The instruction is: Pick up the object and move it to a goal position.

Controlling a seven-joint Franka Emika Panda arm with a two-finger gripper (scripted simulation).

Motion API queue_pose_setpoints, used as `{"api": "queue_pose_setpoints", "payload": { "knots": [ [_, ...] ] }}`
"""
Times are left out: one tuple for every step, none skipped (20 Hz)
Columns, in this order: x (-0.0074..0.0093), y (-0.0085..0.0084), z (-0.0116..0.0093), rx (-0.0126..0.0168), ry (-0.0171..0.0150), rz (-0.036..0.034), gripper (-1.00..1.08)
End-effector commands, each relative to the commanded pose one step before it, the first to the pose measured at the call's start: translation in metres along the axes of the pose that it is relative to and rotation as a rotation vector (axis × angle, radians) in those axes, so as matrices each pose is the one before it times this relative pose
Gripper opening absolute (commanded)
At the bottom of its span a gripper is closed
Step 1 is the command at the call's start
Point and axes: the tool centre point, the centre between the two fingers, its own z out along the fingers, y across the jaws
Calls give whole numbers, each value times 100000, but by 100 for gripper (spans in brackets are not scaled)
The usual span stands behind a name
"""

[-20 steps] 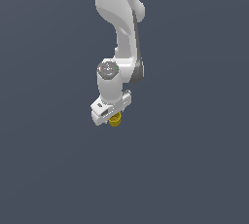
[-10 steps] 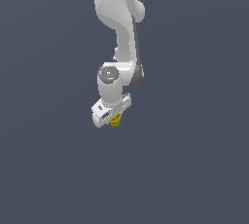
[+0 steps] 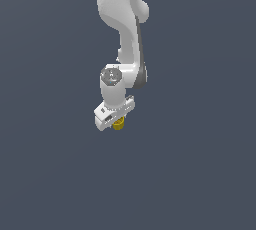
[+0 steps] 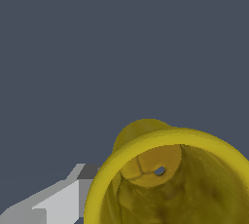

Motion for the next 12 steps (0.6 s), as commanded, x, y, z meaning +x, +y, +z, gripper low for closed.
{"api": "queue_pose_setpoints", "payload": {
  "knots": [
    [-263, 203, -331, -113, 82, 57, -100],
    [-210, 111, -211, 0, 0, 0, -100],
    [-257, 136, -260, 0, 0, 0, -100],
    [-306, 162, -309, 0, 0, 0, -100],
    [-355, 189, -359, 0, 0, 0, -100],
    [-405, 216, -410, 0, 0, 0, -100],
    [-456, 244, -463, 0, 0, 0, -100],
    [-508, 273, -518, 0, 0, 0, -100],
    [-562, 303, -574, 0, 0, 0, -100],
    [-614, 333, -629, 0, 0, 0, -100],
    [-665, 362, -684, 0, 0, 0, -100],
    [-698, 384, -707, 60, -7, -33, -100]
  ]
}}
